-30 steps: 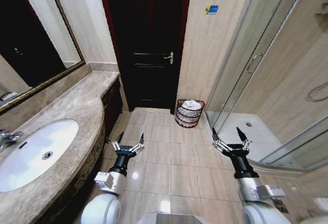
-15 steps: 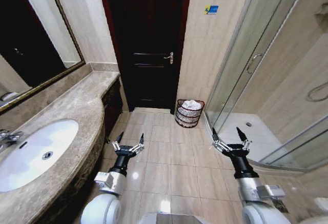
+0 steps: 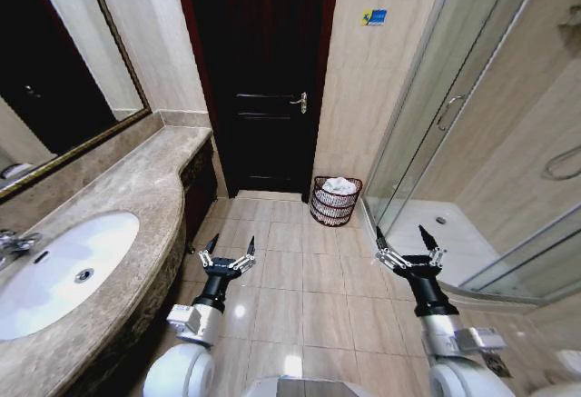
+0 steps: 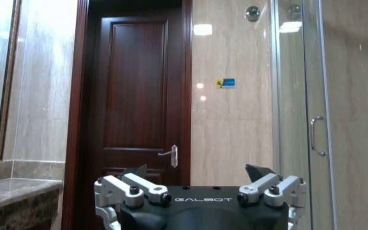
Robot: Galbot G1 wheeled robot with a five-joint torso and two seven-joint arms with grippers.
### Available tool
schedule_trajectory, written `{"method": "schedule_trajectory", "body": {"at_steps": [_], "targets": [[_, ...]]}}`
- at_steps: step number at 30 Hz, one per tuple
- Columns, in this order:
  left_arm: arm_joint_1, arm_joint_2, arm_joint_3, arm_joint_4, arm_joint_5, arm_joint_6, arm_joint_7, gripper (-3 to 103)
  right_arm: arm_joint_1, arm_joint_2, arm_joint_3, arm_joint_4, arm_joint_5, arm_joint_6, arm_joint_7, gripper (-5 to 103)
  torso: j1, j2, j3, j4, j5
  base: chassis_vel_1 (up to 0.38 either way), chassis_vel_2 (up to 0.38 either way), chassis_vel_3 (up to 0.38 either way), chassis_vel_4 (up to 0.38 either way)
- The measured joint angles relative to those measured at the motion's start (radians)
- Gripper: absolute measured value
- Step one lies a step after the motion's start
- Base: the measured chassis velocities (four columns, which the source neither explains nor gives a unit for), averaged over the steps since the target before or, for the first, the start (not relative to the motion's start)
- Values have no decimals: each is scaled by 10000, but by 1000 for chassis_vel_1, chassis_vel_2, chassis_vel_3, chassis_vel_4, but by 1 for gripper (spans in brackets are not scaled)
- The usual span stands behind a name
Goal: Discard the used towel into the hamper.
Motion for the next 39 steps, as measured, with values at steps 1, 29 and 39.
{"method": "schedule_trajectory", "body": {"at_steps": [1,29,39], "targets": [[0,0,0,0,0,0,0,100,0,0,0,0,0,0,0,100,0,0,0,0,0,0,0,0,0],[0,0,0,0,0,0,0,100,0,0,0,0,0,0,0,100,0,0,0,0,0,0,0,0,0],[0,-1,0,0,0,0,0,100,0,0,0,0,0,0,0,100,0,0,0,0,0,0,0,0,0]]}}
